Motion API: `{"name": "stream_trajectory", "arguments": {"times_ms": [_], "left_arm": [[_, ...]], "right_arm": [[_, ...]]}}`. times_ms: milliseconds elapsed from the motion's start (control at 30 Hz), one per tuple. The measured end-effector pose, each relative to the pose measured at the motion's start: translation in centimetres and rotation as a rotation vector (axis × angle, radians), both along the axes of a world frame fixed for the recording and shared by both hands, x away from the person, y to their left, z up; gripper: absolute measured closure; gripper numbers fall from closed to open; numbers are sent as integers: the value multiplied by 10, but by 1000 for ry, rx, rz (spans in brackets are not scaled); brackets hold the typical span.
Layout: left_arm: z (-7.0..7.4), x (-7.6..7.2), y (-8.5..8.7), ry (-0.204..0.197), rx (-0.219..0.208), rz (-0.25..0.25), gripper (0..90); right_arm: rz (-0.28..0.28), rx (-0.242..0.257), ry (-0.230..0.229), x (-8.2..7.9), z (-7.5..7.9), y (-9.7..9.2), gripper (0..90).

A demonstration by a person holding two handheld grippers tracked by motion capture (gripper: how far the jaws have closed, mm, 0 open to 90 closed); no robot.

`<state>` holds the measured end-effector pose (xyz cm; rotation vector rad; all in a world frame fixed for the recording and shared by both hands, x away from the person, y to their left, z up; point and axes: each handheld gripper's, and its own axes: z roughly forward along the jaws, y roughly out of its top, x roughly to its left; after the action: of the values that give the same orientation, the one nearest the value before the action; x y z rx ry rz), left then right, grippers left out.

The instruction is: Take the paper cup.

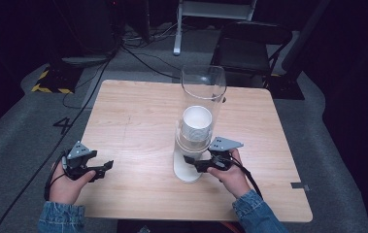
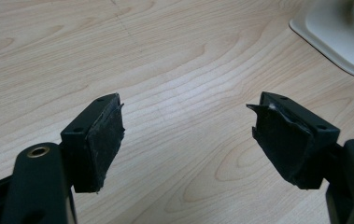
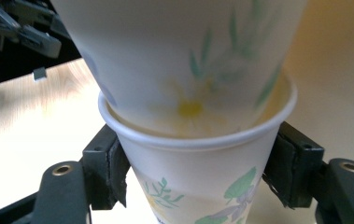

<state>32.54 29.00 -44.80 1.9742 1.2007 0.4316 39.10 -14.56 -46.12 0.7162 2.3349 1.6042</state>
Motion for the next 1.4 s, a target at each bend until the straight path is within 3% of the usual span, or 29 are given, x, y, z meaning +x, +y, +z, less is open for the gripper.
{"name": "stream_trajectory", "arguments": {"times_ms": [67,167,367,433,500,700,1133,1400], "left_arm": [[0,0,0,0,-1,1,240],[0,0,1,-1,1,3,240],[0,0,0,-1,1,1,240],[0,0,0,-1,1,0,240],[0,0,0,0,2,-1,240],[-1,1,1,4,3,1,240],[-2,2,-1,14,3,-2,237],[-4,3,-2,14,8,0,238]], "right_arm": [[-1,-8,10,0,-1,0,318],[-3,-63,20,-1,-2,-3,318],[5,-94,28,-4,-1,-7,319],[3,-141,34,-6,-1,-8,318],[3,-152,33,-6,-1,-9,318],[-19,-208,55,-7,1,-21,317],[-61,-222,59,-10,10,-50,317],[-111,-188,32,-11,24,-71,317]]}}
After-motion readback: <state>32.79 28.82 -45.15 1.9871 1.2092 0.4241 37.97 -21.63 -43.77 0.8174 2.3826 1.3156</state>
